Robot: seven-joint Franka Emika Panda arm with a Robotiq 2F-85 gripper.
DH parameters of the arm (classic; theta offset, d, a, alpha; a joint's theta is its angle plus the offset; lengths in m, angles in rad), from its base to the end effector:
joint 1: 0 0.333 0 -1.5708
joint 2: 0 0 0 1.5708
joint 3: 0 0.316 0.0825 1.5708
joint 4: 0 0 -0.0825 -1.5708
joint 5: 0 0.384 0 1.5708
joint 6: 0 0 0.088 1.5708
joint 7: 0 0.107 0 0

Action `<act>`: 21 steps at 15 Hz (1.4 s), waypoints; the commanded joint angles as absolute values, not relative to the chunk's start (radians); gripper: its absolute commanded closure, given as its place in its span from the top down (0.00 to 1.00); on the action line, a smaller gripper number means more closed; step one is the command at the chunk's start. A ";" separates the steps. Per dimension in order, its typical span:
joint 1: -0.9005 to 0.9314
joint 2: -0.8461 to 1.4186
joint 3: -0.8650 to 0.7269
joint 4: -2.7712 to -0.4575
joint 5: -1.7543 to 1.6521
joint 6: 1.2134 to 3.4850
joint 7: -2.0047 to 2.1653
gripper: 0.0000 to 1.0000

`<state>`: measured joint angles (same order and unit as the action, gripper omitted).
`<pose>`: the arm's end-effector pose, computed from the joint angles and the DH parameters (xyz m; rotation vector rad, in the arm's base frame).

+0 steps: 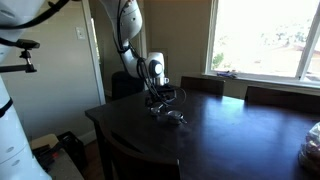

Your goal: Stack the cups

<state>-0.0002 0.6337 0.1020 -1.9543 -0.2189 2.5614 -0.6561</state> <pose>0.6077 0.0645 0.1481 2.7676 1.3769 -0.0525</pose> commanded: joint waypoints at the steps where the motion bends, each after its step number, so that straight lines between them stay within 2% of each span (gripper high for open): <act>1: 0.017 0.616 0.091 -1.985 -0.269 2.582 -0.627 1.00; 10: 0.023 0.629 0.114 -1.965 -0.259 2.564 -0.615 1.00; 21: 0.077 0.738 0.098 -1.858 -0.266 2.636 -0.408 1.00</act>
<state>0.0483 0.7041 0.1213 -1.8876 -0.2501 2.6011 -0.4778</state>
